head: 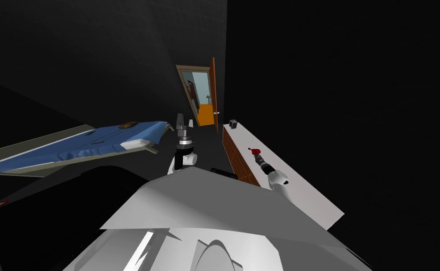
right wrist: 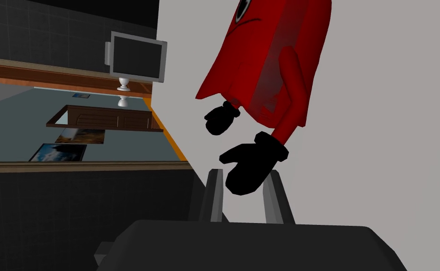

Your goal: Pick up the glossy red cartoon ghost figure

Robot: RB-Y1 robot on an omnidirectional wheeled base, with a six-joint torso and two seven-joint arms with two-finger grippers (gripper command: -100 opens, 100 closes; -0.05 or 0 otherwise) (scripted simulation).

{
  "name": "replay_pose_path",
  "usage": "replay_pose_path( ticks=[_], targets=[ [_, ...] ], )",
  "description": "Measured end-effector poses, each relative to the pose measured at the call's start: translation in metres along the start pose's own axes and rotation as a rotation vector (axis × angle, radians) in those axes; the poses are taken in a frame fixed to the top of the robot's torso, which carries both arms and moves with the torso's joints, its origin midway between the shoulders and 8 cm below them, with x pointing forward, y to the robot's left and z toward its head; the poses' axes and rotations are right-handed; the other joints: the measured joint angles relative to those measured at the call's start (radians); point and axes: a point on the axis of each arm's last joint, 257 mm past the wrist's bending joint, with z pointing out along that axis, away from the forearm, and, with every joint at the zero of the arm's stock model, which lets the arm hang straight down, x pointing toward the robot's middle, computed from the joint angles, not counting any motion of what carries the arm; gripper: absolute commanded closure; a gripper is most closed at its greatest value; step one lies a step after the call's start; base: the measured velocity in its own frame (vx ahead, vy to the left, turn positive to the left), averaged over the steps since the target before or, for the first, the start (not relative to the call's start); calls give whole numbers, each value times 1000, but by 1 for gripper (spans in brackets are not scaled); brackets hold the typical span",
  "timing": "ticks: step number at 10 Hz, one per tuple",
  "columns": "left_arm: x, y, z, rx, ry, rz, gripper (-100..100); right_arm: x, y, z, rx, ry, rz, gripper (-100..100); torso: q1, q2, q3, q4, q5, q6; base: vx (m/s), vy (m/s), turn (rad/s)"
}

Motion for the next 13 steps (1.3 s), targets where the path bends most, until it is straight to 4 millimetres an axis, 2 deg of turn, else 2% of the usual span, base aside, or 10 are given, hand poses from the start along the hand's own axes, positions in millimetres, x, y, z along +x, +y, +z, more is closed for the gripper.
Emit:
replay_pose_path(
  ticks=[9,13],
  targets=[
    [0,0,0,0,0,0,0,-19,-18,27,34,-142,-65,100,-1,0,0,0,0,-1,25,46,-166],
    [0,0,0,0,0,0,0,-35,-37,39,69,-219,-88,100,-4,3,2,2,0,0,-8,19,-196]
  ],
)
